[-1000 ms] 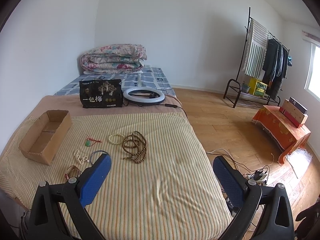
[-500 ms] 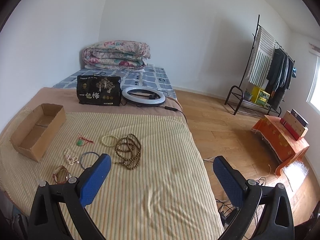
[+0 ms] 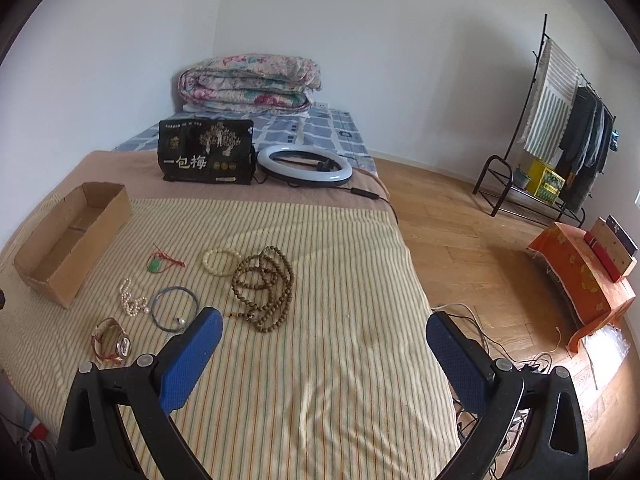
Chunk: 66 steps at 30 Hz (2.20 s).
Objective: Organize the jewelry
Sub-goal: 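Move the left tool toward the brown watch while the right tool approaches the wooden beads, then grasp the brown leather watch with the left tool while the right tool grasps the wooden bead strand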
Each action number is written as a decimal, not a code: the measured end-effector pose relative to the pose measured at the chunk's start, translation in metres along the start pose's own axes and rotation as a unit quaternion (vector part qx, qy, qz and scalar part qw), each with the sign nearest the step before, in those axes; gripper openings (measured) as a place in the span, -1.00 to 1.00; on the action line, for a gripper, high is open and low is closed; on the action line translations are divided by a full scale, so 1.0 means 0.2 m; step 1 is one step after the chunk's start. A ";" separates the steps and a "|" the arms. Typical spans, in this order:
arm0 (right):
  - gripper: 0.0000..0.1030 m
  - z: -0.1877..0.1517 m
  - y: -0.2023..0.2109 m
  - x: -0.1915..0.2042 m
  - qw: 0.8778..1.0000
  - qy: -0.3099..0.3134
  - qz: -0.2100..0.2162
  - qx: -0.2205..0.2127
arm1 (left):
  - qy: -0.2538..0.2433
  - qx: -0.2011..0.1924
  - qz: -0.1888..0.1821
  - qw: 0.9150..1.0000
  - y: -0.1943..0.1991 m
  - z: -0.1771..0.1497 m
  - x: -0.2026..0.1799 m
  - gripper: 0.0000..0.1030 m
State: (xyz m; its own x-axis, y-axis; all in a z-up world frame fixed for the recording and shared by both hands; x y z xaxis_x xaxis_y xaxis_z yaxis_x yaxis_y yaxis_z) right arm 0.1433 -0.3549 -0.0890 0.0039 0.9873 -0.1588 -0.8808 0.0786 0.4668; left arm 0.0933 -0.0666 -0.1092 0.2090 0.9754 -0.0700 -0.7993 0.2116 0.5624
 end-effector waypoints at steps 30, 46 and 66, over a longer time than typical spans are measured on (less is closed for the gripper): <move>0.84 -0.22 -0.71 0.15 0.989 -0.039 0.082 0.115 | -0.003 0.108 -0.025 0.994 -0.56 -0.26 -0.12 -0.24; 0.74 -0.29 -1.09 0.15 0.976 -0.123 0.070 0.167 | 0.001 0.131 -0.031 0.991 -0.66 -0.32 -0.11 -0.40; -0.80 -0.28 -1.11 0.27 0.973 -0.090 0.113 0.177 | 0.000 0.125 -0.034 0.992 -0.69 -0.35 -0.13 -0.83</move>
State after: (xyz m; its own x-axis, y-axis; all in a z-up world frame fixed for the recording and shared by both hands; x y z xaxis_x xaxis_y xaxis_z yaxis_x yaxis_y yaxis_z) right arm 0.3128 -0.3271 -0.2495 -0.0591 0.9907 0.1229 -0.6501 -0.1316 0.7484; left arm 0.1587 -0.1160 -0.2417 0.2570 0.9596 -0.1149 -0.6189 0.2547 0.7431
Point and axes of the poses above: each gripper's, at about its wrist camera, not at the fingertips, and y roughly against the way its jaws point, x to its left, z to its top, the point moved 4 cm from there along -y, roughly the way its jaws point, and after that the axes turned 14 degrees about -x, right-handed, at the moved point
